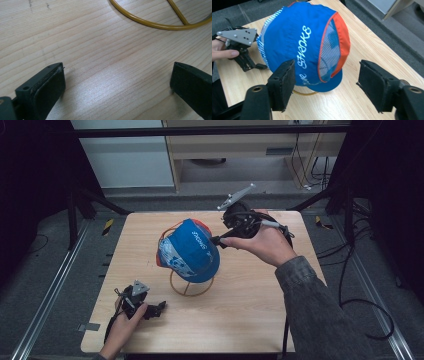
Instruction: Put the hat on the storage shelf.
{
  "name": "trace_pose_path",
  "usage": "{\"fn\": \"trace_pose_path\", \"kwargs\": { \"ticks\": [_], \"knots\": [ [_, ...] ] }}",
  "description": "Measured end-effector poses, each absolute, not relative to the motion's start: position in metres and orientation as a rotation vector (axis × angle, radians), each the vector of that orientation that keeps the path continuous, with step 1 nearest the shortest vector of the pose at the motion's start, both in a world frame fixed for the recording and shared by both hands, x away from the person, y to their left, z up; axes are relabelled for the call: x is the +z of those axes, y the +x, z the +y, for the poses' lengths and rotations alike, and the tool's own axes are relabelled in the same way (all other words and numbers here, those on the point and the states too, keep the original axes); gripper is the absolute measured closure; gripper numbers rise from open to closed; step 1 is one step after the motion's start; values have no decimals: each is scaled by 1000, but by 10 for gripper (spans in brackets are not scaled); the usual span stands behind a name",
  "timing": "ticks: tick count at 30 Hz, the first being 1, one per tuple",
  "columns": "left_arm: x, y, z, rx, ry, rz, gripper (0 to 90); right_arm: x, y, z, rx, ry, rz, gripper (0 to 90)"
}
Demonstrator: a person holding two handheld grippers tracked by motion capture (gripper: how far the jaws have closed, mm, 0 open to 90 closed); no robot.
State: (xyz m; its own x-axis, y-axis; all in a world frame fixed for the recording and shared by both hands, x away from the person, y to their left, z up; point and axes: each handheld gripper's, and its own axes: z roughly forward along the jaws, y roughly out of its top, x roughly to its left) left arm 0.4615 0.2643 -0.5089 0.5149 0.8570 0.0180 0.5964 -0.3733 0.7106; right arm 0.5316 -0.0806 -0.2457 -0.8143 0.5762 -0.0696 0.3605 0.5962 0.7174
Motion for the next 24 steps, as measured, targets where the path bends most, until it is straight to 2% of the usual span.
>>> {"fn": "trace_pose_path", "kwargs": {
  "ticks": [10, 14, 24],
  "knots": [
    [-509, 462, 264, 516, 2100, 1180, 0, -260, 528, -105, 1079, 811, 2442, 148],
    [-509, 461, 264, 514, 2098, 1182, 0, -276, 523, -123, 1117, 854, 2392, 111],
    [-509, 461, 264, 514, 2103, 1180, 0, -324, 508, -159, 1130, 946, 2340, 86]
  ]
}}
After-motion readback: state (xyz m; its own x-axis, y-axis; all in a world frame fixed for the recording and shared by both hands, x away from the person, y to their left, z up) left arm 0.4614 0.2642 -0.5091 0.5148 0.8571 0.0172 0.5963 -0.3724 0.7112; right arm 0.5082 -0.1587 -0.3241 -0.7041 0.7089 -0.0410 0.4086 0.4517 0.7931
